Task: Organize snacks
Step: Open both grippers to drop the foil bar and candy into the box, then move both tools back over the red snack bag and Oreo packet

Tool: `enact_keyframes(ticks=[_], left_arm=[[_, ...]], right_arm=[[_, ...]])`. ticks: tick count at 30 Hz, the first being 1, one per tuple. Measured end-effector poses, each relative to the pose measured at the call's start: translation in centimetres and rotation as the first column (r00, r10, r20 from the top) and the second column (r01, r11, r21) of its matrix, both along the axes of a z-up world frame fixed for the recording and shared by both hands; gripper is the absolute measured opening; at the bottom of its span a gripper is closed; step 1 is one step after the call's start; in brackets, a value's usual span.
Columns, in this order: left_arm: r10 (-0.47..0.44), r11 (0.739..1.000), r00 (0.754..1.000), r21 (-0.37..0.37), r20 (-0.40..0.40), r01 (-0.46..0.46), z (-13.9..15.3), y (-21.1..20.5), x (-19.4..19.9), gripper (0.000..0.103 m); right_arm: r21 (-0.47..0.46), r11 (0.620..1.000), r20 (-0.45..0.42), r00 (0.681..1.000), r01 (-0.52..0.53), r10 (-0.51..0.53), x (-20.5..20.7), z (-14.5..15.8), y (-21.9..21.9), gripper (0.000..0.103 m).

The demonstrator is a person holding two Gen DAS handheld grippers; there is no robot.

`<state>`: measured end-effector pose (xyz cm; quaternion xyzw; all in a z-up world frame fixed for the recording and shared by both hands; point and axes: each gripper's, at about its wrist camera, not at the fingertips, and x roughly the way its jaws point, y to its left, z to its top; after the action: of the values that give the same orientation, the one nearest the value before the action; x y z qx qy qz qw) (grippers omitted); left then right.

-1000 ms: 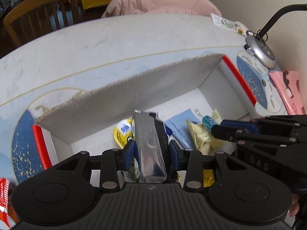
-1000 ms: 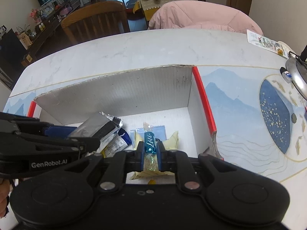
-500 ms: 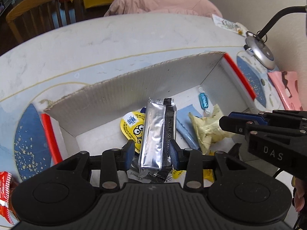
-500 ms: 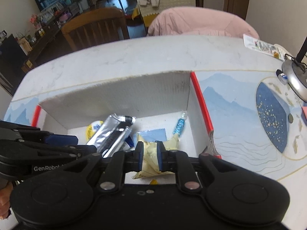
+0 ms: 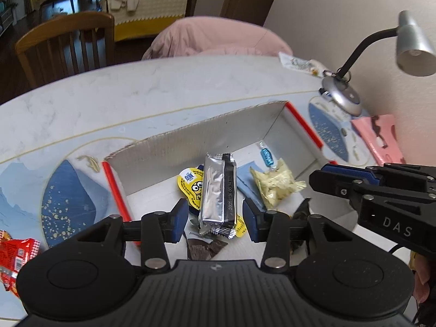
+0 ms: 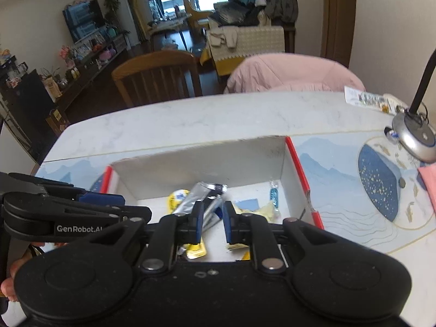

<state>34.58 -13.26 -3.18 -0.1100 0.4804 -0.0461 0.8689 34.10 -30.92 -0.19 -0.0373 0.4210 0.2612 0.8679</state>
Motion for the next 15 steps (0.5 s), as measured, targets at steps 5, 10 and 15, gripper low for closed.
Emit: enact_keyframes(ticks=[5, 10, 15], left_arm=[[-0.02, 1.0, 0.998, -0.004, 0.054, 0.02, 2.0, 0.7, -2.6, 0.048], [-0.019, 1.0, 0.995, -0.002, 0.1, 0.019, 3.5, 2.2, -5.4, 0.052], [-0.005, 1.0, 0.991, 0.005, 0.136, 0.005, 4.4, 4.8, -8.7, 0.055]], right_arm=[[0.034, 0.999, 0.023, 1.0, 0.003, -0.004, -2.0, 1.3, 1.0, 0.014], [0.063, 0.998, 0.068, 0.998, 0.005, -0.009, -4.1, 2.5, 2.3, 0.014], [0.086, 0.996, 0.082, 0.997, -0.02, 0.013, -6.1, 2.9, 4.1, 0.015]])
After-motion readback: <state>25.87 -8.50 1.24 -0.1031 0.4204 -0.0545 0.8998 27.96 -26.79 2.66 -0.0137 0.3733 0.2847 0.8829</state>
